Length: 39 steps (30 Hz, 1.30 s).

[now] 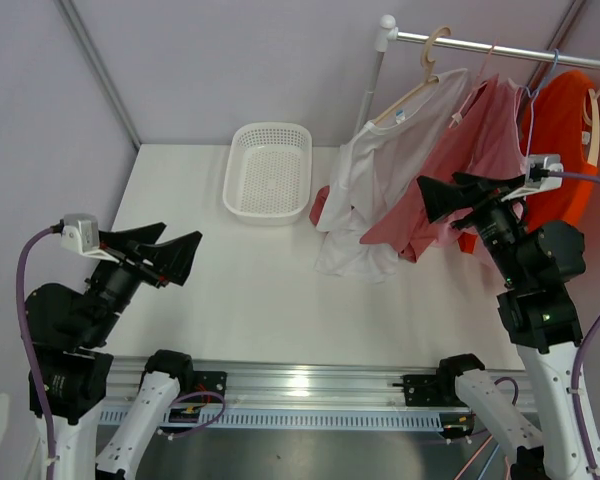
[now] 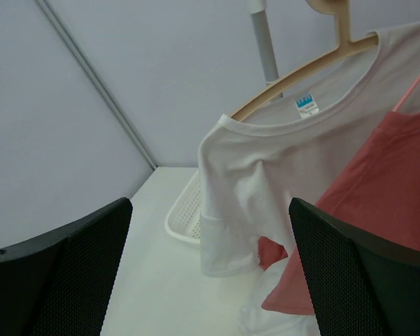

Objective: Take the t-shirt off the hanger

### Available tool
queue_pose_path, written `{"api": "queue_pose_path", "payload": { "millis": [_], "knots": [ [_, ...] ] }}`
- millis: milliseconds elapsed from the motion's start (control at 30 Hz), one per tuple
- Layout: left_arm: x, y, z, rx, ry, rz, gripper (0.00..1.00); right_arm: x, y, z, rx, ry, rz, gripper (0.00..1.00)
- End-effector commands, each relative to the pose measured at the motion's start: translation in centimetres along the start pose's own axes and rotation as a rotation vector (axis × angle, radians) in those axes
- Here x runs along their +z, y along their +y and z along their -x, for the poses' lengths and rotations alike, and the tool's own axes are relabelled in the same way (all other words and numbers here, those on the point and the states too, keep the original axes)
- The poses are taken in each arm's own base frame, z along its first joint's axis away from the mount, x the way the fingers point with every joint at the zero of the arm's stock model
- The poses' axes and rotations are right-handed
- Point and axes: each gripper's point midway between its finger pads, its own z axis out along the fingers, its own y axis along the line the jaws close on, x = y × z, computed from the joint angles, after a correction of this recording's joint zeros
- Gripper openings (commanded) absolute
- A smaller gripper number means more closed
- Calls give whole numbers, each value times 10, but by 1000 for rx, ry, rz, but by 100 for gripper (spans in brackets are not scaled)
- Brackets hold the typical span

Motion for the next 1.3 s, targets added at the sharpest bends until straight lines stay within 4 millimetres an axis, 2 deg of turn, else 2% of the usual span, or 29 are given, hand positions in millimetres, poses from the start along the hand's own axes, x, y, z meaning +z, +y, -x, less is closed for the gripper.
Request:
{"api": "queue_pose_path", "payload": {
  "millis": [0, 167, 267, 367, 400, 433, 467, 500, 533, 567, 600, 633, 667, 700, 733, 767, 800, 833, 867, 900, 933, 1067, 1100, 1133, 1167, 1233, 1267],
  "knots": [
    [3, -4, 6, 24, 0, -21, 99, 1, -12, 17, 34, -63, -93, 100],
    [9, -5, 2, 23, 24, -32, 99, 5, -15, 17, 71, -85, -102, 99],
    [13, -4, 0, 19, 34, -33, 100, 17, -9, 15, 97, -70, -61, 99],
    [17, -6, 0, 13, 38, -49, 99, 41, -6, 16, 125, -52, -34, 99],
    [18, -6, -1, 15, 41, -55, 99, 60, -21, 2, 154, -4, -88, 99],
    [20, -8, -1, 13, 44, -65, 100, 71, -28, -1, 182, 16, -126, 100],
    [24, -6, -3, 13, 56, -64, 99, 78, -28, 16, 203, 14, -165, 99],
    [26, -5, -4, 11, 61, -61, 99, 90, -30, 17, 214, 38, -180, 99],
    [28, -3, -6, 11, 71, -54, 99, 115, -44, 1, 233, 92, -222, 99],
    [30, -1, -7, 11, 77, -48, 100, 124, -36, 23, 239, 59, -211, 99],
    [33, 2, -10, 12, 90, -39, 100, 132, -41, 23, 252, 65, -237, 100],
    [34, 4, -11, 13, 89, -30, 99, 149, -53, 12, 264, 86, -272, 100],
    [34, 6, -12, 15, 92, -25, 100, 156, -49, 27, 271, 55, -266, 99],
    [35, 7, -13, 16, 89, -20, 99, 162, -57, 29, 259, 46, -302, 100],
    [35, 8, -12, 18, 84, -18, 100, 180, -72, 12, 261, 87, -344, 99],
    [36, 10, -15, 18, 88, -12, 99, 186, -76, 10, 255, 101, -364, 99],
    [36, 10, -13, 22, 83, -12, 100, 189, -72, 26, 229, 95, -365, 99],
    [36, 10, -14, 23, 86, -11, 100, 194, -79, 25, 215, 99, -399, 99],
    [37, 11, -14, 26, 85, -7, 100, 205, -87, 6, 194, 139, -436, 99],
    [37, 12, -14, 29, 84, -4, 100, 209, -85, 16, 164, 112, -446, 99],
    [37, 13, -15, 30, 84, -1, 99, 210, -95, 16, 99, 98, -498, 100],
    [39, 14, -15, 33, 81, -2, 99, 222, -101, 9, -4, 82, -544, 99],
    [40, 13, -16, 31, 81, -5, 99, 227, -105, -2, -20, 104, -562, 100],
    [41, 14, -17, 29, 85, -5, 99, 229, -103, 3, -34, 90, -569, 100],
    [42, 15, -18, 26, 91, -4, 100, 227, -110, 3, -85, 87, -620, 99],
    [43, 14, -19, 25, 94, -8, 99, 232, -112, -6, -134, 90, -654, 99],
    [44, 15, -20, 24, 97, -8, 99, 231, -116, -1, -170, 69, -687, 98]
  ]
}}
